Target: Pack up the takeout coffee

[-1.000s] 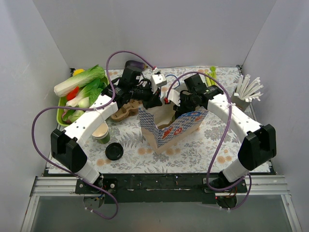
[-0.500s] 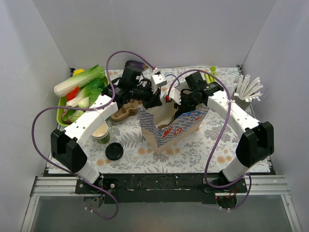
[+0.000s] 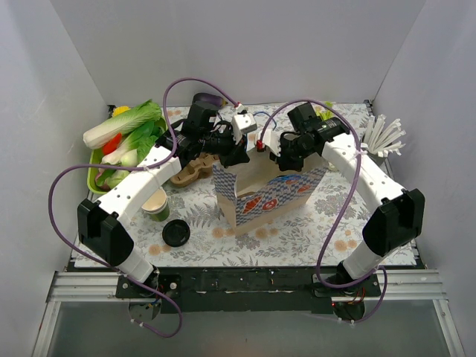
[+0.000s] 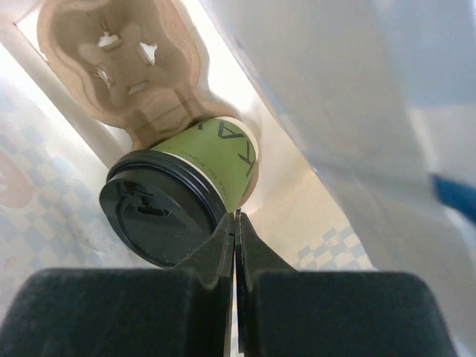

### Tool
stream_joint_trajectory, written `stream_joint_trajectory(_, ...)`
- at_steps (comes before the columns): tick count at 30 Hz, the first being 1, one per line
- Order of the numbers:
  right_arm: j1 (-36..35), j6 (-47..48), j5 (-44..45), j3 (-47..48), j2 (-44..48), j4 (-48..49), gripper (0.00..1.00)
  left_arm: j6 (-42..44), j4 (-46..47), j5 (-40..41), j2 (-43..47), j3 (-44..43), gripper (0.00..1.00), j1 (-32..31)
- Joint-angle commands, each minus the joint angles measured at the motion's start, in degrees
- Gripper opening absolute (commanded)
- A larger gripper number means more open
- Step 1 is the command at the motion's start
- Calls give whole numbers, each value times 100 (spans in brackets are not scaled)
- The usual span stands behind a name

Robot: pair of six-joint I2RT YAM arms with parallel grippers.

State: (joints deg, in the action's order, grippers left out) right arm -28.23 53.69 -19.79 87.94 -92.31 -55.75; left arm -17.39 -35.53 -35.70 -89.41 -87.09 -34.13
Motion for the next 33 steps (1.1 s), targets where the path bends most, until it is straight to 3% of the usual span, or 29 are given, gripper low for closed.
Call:
stream_joint_trajectory(1,10,-131,-437,662,327,-603,1,-89,125,-95,336,-185,6,-23)
stream_joint_trajectory(6,19,-140,-771,1093,556,-938,1,-212,257,116,371,-282,14,-15)
stream_joint_trajectory(11,10,-210,-983,1576,741,-1341,1,-256,389,230,450,-195,38,-24)
stream_joint_trajectory(16,10,-447,-887,2121,881,-1562,1,-344,441,274,547,-212,56,-15)
stream_joint_trajectory(21,10,-799,-746,1473,1215,-1237,6,-371,477,424,530,-160,68,-15)
stream_joint_trajectory(27,10,-457,-245,-12,1995,-842,15,-213,188,407,161,-299,67,-15)
stream_joint_trajectory(31,2,-123,-122,-715,2524,-920,18,-37,-225,-199,-24,-546,35,-15)
stream_joint_trajectory(33,10,-78,-60,-1136,2848,-781,19,16,-253,-654,-7,-546,27,-32)
